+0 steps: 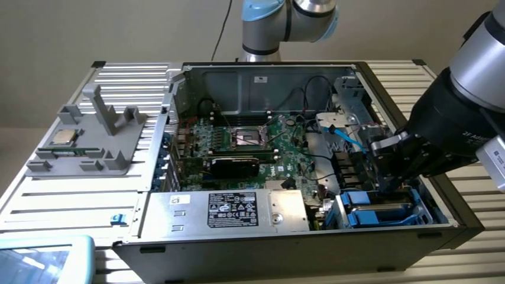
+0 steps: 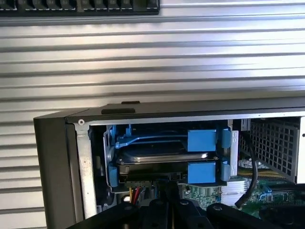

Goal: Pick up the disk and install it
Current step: 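Insert the second disk wire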

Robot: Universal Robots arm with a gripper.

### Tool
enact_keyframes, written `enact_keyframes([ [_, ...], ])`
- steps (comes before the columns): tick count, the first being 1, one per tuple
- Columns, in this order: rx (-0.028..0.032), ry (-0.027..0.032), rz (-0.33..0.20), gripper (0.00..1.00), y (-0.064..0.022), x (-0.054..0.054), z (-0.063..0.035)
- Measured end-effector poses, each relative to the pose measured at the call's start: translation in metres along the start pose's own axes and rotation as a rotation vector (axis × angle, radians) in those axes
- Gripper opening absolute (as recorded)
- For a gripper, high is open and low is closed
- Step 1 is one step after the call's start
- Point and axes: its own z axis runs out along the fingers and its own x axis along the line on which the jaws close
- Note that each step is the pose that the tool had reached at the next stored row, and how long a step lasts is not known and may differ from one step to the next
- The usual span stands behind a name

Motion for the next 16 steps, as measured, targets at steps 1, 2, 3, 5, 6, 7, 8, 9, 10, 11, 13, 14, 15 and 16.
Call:
enact_keyframes([
  [1, -0.0002, -0.0004, -0.004, 0.11, -0.0001, 0.0, 0.0004],
  [2, -0.0002, -0.0008, -0.007, 0.11, -0.0004, 0.0, 0.001],
  [3, -0.0005, -0.0011, -0.01, 0.11, -0.0008, 0.0, 0.0014],
  [5, -0.0006, -0.0015, -0.014, 0.11, -0.0015, 0.0, 0.0019],
  [6, -0.0007, -0.0016, -0.015, 0.11, -0.0015, 0.0001, 0.002],
  [7, -0.0008, -0.0018, -0.016, 0.11, -0.0016, 0.0005, 0.0019],
  [8, -0.0007, -0.0019, -0.017, 0.11, -0.0016, 0.0012, 0.0021],
  [9, -0.0006, -0.0019, -0.017, 0.11, -0.0016, 0.0016, 0.0026],
  [10, -0.0005, -0.0019, -0.018, 0.11, -0.0015, 0.0016, 0.0031],
  [11, -0.0002, -0.002, -0.018, 0.11, -0.0015, 0.0017, 0.0037],
  [13, 0.0006, -0.0022, -0.02, 0.11, -0.0012, 0.0018, 0.0055],
  [14, 0.001, -0.0023, -0.021, 0.11, -0.0012, 0.0018, 0.0063],
  [15, 0.0016, -0.0025, -0.021, 0.11, -0.0011, 0.0019, 0.0068],
  [16, 0.0021, -0.0025, -0.022, 0.11, -0.001, 0.0019, 0.0074],
])
